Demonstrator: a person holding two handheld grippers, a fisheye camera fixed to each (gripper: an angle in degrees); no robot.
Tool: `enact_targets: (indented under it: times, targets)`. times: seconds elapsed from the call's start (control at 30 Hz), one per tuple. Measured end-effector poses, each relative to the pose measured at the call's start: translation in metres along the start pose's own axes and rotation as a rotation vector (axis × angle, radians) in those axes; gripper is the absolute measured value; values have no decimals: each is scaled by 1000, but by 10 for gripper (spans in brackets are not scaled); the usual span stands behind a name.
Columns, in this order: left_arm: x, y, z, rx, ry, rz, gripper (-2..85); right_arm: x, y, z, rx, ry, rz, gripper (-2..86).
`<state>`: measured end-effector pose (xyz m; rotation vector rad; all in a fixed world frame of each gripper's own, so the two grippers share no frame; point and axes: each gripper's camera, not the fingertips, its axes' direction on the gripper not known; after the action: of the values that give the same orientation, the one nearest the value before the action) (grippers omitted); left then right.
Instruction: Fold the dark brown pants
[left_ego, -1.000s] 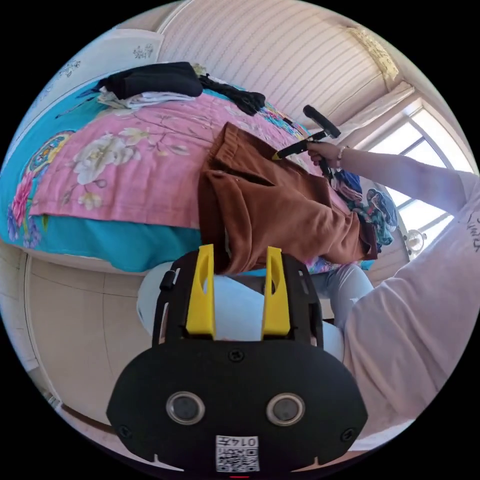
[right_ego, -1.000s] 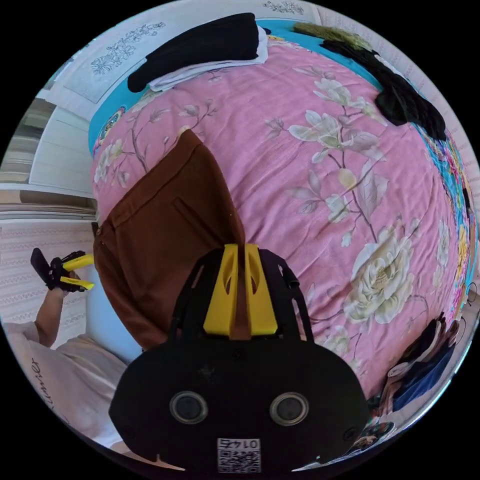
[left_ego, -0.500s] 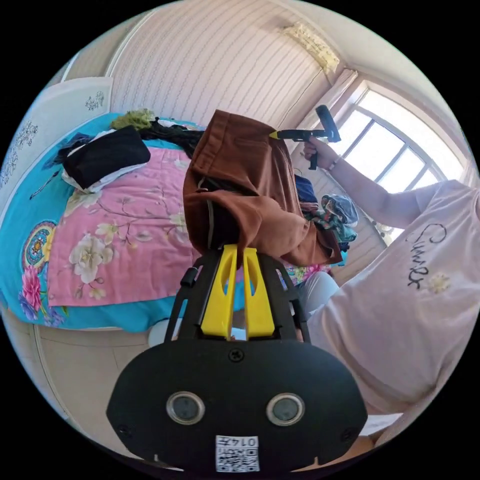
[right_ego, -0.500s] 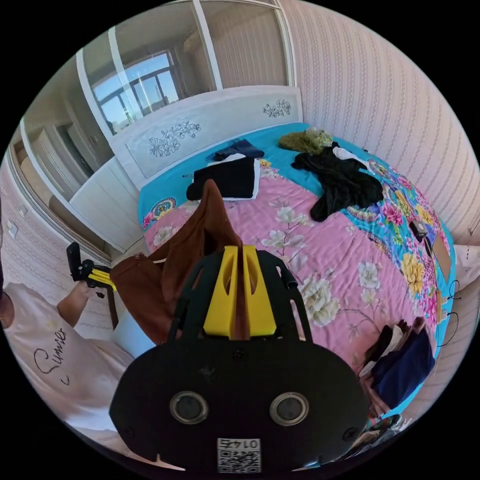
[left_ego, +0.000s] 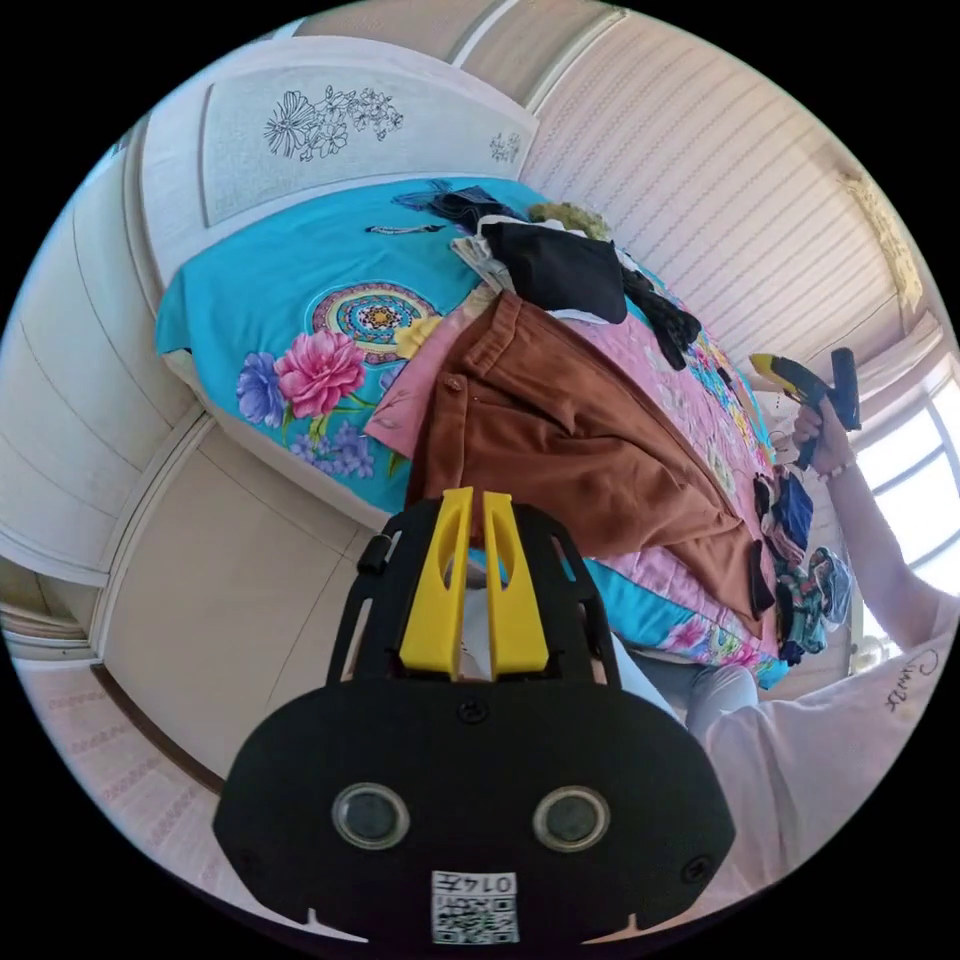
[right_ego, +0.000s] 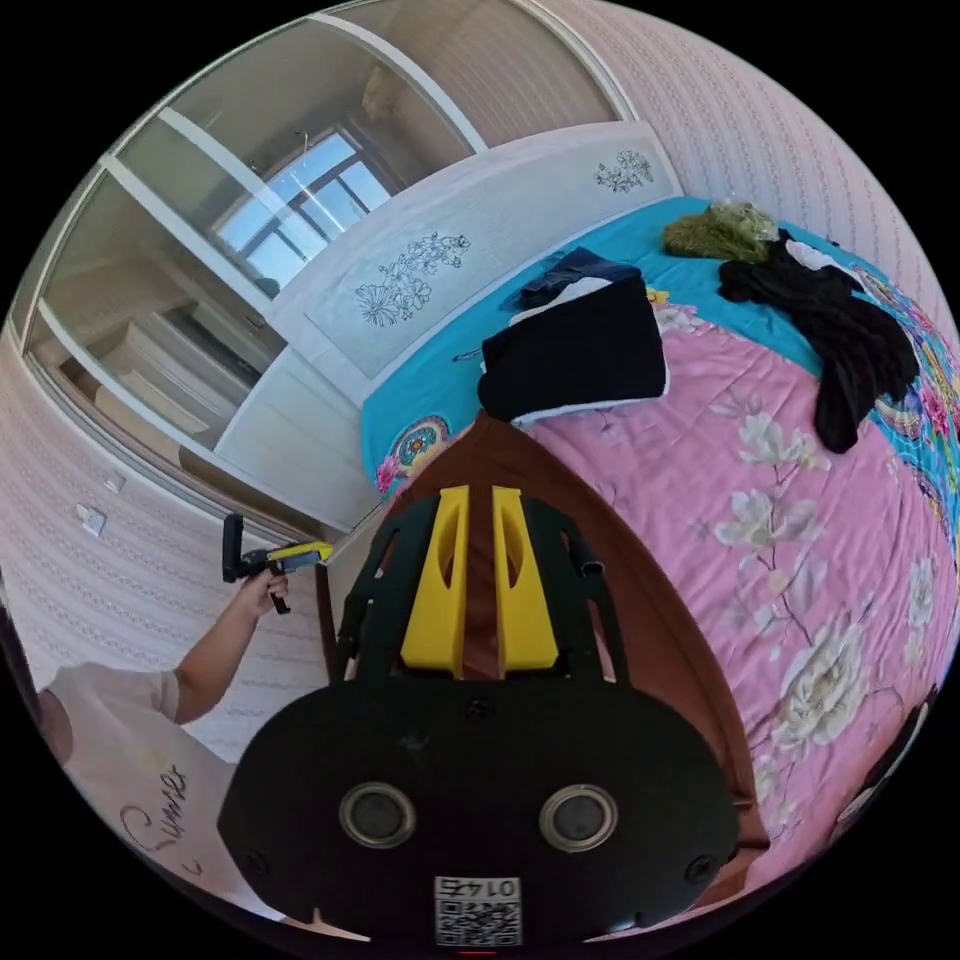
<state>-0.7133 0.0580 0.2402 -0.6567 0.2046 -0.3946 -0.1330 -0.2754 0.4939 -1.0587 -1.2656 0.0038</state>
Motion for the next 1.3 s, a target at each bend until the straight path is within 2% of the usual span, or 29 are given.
enact_targets:
  times: [0.13,0.23,0.3,0.4,0.53,0.63,0.7,0.73,0.83,0.93,1.0,1.13,1.23,1.3]
  targets:
    - [60,16,24,-24,96,152,10,49,142,-60,-27,193,210,47]
    - [129,22,58,-78,228,316,32,84,271,-119,-30,337,532,48]
    - [187,22,91,-119,280,441,55,90,358,-164,41,400,741,51]
    - [256,12,131,-136,301,571,83,86,427,-206,157,463,895,74]
    - [329,-10,173,-142,272,686,105,83,443,-225,214,517,876,99]
    - [372,-31,215,-166,124,709,109,90,418,-214,168,489,776,119]
    - [384,-43,265,-309,-9,645,98,99,396,-198,105,505,720,126]
    - [385,-44,276,-352,-15,630,94,101,392,-194,80,526,712,118]
    - [386,-50,295,-359,23,568,64,118,390,-191,10,608,731,76]
    - [385,-58,302,-400,143,533,3,134,411,-213,39,451,771,44]
    - [395,-58,293,-396,207,583,-6,129,439,-250,152,445,784,24]
    - [410,-47,262,-373,281,716,-9,119,487,-304,229,415,792,14]
    - [410,-28,254,-482,355,812,-10,114,523,-324,193,382,802,10]
    - [398,-20,258,-540,372,768,-10,115,546,-323,116,394,833,8]
